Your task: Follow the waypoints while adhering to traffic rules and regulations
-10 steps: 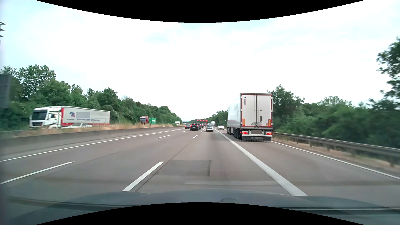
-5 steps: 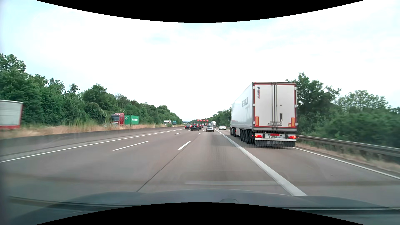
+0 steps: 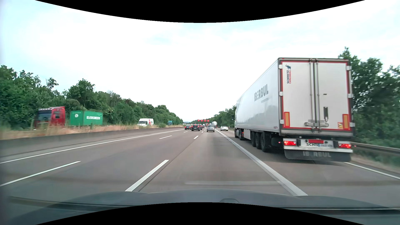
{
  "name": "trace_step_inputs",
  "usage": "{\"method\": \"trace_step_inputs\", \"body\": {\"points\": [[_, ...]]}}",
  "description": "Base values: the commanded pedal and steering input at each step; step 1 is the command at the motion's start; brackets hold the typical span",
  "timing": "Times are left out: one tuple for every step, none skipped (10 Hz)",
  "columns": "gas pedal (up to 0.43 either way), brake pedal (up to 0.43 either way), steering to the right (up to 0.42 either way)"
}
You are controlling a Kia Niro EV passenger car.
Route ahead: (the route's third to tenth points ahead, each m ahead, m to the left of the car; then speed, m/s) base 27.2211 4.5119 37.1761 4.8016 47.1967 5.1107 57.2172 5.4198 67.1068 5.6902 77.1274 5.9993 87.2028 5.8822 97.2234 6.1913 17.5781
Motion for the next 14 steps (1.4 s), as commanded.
{"method": "trace_step_inputs", "body": {"points": [[0.0,0.0,-0.002],[0.0,0.0,-0.003],[0.0,0.0,-0.002],[0.0,0.0,-0.002],[0.0,0.0,-0.002],[0.0,0.0,-0.002],[0.0,0.0,-0.002],[0.0,0.0,-0.002],[0.0,0.0,-0.002],[0.0,0.0,-0.005],[0.0,0.0,-0.006],[0.0,0.0,-0.005],[0.0,0.0,-0.004],[0.0,0.0,-0.004]]}}
